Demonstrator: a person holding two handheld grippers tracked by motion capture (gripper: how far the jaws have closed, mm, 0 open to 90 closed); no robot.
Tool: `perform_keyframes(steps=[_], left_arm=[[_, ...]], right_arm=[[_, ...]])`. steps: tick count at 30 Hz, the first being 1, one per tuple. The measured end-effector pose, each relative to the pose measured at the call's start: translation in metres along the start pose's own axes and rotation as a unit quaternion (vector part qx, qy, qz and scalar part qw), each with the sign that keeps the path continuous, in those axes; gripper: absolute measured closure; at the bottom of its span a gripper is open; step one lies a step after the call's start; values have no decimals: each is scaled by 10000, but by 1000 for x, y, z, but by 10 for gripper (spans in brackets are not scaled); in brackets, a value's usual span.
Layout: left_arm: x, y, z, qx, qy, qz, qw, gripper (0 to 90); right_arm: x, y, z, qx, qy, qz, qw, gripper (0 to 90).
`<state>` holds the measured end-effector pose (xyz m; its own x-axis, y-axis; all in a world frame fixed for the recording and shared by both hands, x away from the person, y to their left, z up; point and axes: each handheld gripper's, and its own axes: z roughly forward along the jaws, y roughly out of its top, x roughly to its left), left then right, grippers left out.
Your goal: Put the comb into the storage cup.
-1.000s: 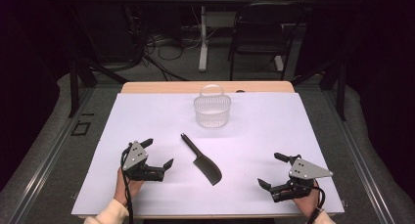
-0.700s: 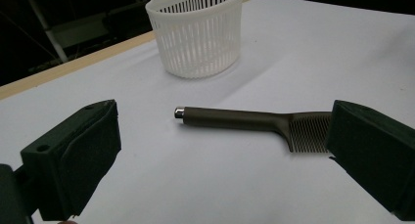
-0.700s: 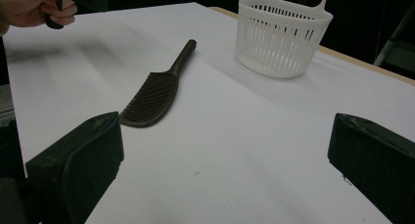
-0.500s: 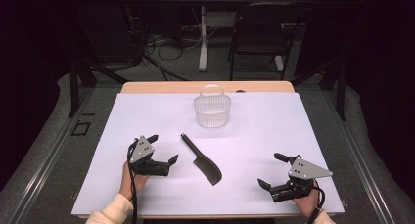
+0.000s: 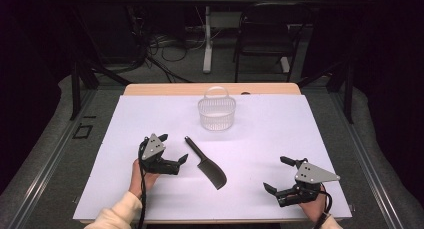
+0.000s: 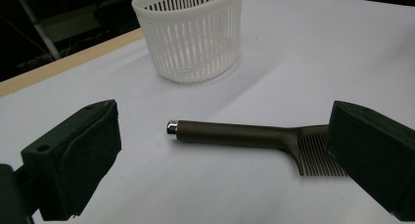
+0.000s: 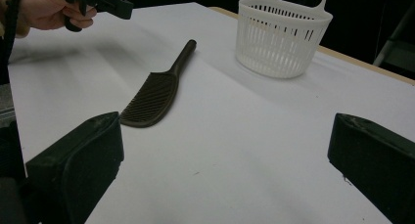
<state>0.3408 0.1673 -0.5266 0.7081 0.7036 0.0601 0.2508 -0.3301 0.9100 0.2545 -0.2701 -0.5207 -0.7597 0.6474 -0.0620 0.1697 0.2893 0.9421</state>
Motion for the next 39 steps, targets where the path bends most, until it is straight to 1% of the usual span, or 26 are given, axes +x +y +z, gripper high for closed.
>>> perform_keyframes(steps=[6, 11, 12, 13, 14, 15, 18, 19, 22, 25, 26, 28, 31, 32, 34, 35, 36, 39], left_arm=[[2, 3, 8, 160, 19, -44, 9999, 7], [4, 7, 16, 242, 14, -104, 9997, 17], [5, 8, 19, 297, 12, -93, 9995, 17], [5, 8, 19, 297, 12, -93, 9995, 18], [6, 8, 24, 360, 38, -68, 9993, 18], [6, 8, 24, 360, 38, -68, 9993, 20], [8, 8, 30, 466, 71, -36, 9989, 25], [9, 7, 32, 486, 71, -25, 9988, 38], [12, 9, 37, 556, 75, -78, 9984, 52], [15, 12, 42, 590, 64, -131, 9982, 111], [15, 12, 44, 593, 73, -134, 9981, 158], [16, 13, 48, 648, 97, -128, 9978, 161], [18, 14, 54, 713, 104, -152, 9973, 240], [18, 15, 56, 727, 105, -156, 9972, 240], [19, 16, 58, 709, 88, -169, 9973, 326], [20, 17, 60, 734, 98, -180, 9971, 326], [20, 17, 61, 759, 85, -182, 9969, 377], [22, 17, 66, 808, 75, -158, 9966, 492]], right_arm=[[0, 0, 1, 6, 13, 3, 10000, 0], [0, 0, 1, 42, 23, -5, 10000, 0], [0, 0, 1, 49, 25, 2, 10000, 0], [0, 0, 1, 49, 25, 2, 10000, 0], [-1, 0, 1, 44, 26, 7, 10000, 0], [-1, 0, 1, 44, 26, 7, 10000, 0], [-1, 0, 1, 22, 21, 6, 10000, 0], [0, 0, 1, 50, 32, 16, 10000, 0], [0, 0, 1, 52, 35, 4, 10000, 0], [0, 0, 1, 21, 28, -3, 10000, 0], [-1, 0, 1, 66, 39, -3, 10000, 0], [-1, 0, 1, 80, 39, -3, 10000, 0], [-1, 0, 1, 83, 47, -3, 10000, 0], [-1, 0, 1, 83, 47, -3, 10000, 0], [0, -1, 0, 63, 45, 13, 10000, 0], [0, -1, 0, 63, 45, 13, 10000, 0], [0, 0, 1, 64, 44, 3, 10000, 0], [0, 0, 1, 84, 54, -7, 10000, 0]])
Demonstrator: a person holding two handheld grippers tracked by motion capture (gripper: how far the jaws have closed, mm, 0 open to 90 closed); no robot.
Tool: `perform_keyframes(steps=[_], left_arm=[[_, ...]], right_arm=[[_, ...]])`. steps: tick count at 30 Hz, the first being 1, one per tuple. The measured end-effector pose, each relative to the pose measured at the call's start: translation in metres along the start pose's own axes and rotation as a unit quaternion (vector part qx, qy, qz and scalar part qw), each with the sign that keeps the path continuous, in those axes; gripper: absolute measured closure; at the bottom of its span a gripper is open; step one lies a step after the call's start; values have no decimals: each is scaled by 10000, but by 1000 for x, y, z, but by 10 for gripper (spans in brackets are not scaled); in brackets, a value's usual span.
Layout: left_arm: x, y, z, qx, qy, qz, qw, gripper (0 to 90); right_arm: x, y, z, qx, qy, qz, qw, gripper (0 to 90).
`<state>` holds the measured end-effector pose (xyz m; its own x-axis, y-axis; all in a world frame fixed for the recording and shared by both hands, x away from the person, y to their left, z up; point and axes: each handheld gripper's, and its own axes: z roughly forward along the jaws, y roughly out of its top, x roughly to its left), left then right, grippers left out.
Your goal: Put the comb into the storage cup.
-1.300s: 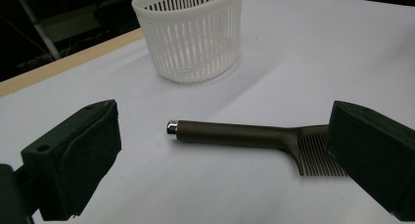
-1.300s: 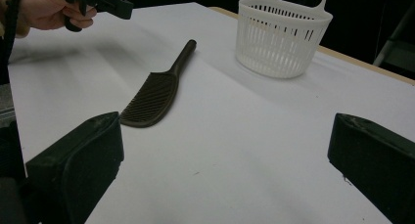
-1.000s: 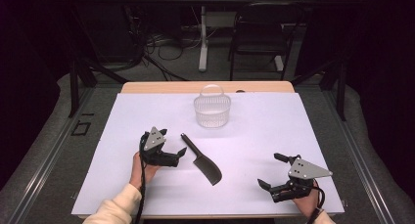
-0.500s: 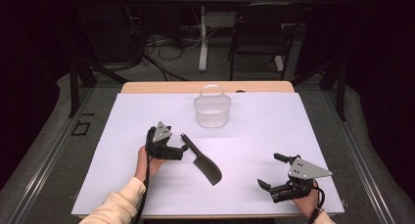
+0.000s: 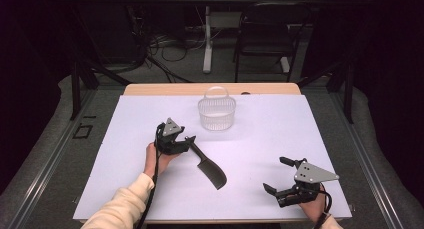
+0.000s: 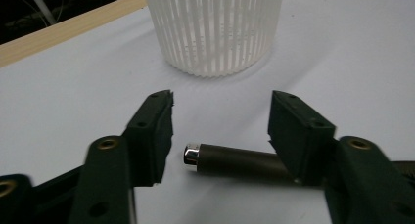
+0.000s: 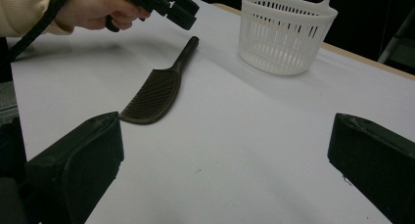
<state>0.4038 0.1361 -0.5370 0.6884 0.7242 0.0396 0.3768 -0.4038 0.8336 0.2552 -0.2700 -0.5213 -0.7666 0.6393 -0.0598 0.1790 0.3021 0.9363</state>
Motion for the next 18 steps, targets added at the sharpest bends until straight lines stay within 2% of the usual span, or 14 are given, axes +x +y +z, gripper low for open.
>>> perform_keyframes(steps=[3, 4, 9, 10, 12, 18], left_arm=[[1, -1, 5, 58, -73, 7, 10000, 602], [2, 0, 8, 58, -134, -38, 9999, 666], [6, 3, 13, 91, -158, -108, 9998, 844], [6, 4, 15, 109, -167, -142, 9997, 844], [7, 3, 17, 146, -185, -151, 9996, 899], [7, 2, 24, 386, -178, -54, 9991, 900]], right_arm=[[0, 0, 0, -11, -3, 10, 10000, 0], [0, 0, 0, -1, 1, 5, 10000, 0], [0, 0, 0, 3, -1, 13, 10000, 0], [0, 0, 0, 3, -1, 13, 10000, 0], [0, 0, 0, 4, 4, 9, 10000, 0], [0, 0, 1, 11, 7, 11, 10000, 0]])
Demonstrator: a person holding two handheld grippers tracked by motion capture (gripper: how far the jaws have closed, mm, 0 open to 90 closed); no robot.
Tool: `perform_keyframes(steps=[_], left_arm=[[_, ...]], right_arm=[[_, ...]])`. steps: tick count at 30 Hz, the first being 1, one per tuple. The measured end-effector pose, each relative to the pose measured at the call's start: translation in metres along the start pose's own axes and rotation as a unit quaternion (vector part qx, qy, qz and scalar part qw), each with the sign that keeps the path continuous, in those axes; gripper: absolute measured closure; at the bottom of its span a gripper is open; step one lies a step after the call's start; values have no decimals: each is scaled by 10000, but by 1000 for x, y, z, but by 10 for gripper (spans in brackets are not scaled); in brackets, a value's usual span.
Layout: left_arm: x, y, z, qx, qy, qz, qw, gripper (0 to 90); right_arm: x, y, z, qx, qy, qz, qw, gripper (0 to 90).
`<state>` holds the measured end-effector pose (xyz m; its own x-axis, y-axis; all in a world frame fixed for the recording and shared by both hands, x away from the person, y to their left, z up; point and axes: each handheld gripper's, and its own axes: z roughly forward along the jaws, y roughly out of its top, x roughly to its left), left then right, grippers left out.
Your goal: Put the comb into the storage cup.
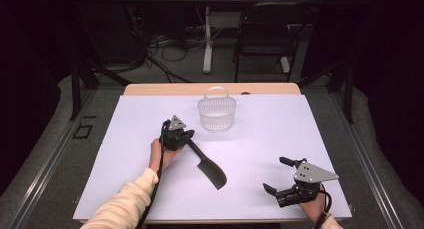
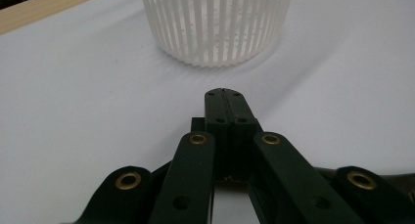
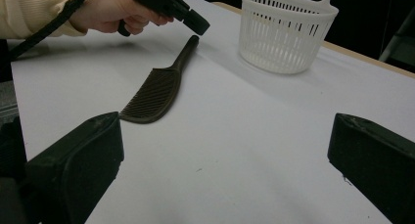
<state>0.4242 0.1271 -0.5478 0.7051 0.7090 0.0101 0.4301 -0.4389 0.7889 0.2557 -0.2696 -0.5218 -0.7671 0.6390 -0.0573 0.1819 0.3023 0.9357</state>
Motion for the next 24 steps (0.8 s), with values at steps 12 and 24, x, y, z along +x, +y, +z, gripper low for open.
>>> perform_keyframes(steps=[12, 24], left_arm=[[0, 0, 7, 245, 59, 138, 9996, 900], [1, -2, 9, 495, 11, 194, 9986, 900]], right_arm=[[0, 0, 1, 9, 9, 13, 10000, 0], [0, 0, 0, 10, 13, 11, 10000, 0]])
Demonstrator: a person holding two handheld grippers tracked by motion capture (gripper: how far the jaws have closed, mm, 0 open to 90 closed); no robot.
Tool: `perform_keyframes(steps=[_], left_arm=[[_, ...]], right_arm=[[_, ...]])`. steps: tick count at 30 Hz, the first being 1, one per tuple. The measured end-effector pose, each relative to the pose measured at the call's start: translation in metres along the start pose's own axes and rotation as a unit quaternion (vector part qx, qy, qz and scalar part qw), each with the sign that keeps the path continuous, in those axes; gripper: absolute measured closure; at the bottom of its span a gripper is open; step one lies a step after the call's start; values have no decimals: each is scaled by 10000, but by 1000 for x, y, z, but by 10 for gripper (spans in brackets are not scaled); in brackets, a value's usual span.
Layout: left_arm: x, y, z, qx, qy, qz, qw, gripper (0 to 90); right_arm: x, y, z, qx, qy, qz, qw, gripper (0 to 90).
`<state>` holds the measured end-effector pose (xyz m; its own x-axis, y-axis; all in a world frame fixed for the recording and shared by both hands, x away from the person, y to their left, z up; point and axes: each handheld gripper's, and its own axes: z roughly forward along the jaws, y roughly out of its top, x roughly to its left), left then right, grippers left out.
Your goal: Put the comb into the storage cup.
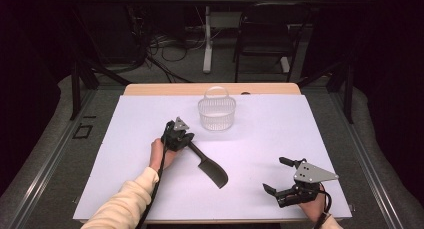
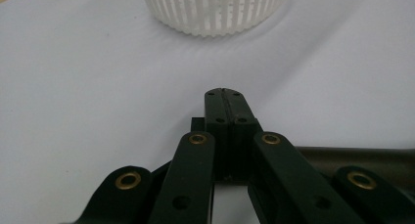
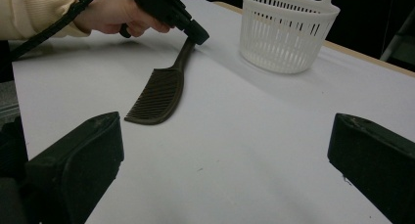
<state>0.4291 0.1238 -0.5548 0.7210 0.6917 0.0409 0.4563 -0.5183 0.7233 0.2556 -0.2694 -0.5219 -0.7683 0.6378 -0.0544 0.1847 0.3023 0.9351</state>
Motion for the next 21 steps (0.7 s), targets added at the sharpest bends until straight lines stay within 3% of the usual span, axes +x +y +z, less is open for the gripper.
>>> perform_keyframes(steps=[21], left_arm=[[0, -5, -9, 171, -67, -40, 9998, 900]], right_arm=[[0, 0, 0, 27, 4, 46, 10000, 0]])
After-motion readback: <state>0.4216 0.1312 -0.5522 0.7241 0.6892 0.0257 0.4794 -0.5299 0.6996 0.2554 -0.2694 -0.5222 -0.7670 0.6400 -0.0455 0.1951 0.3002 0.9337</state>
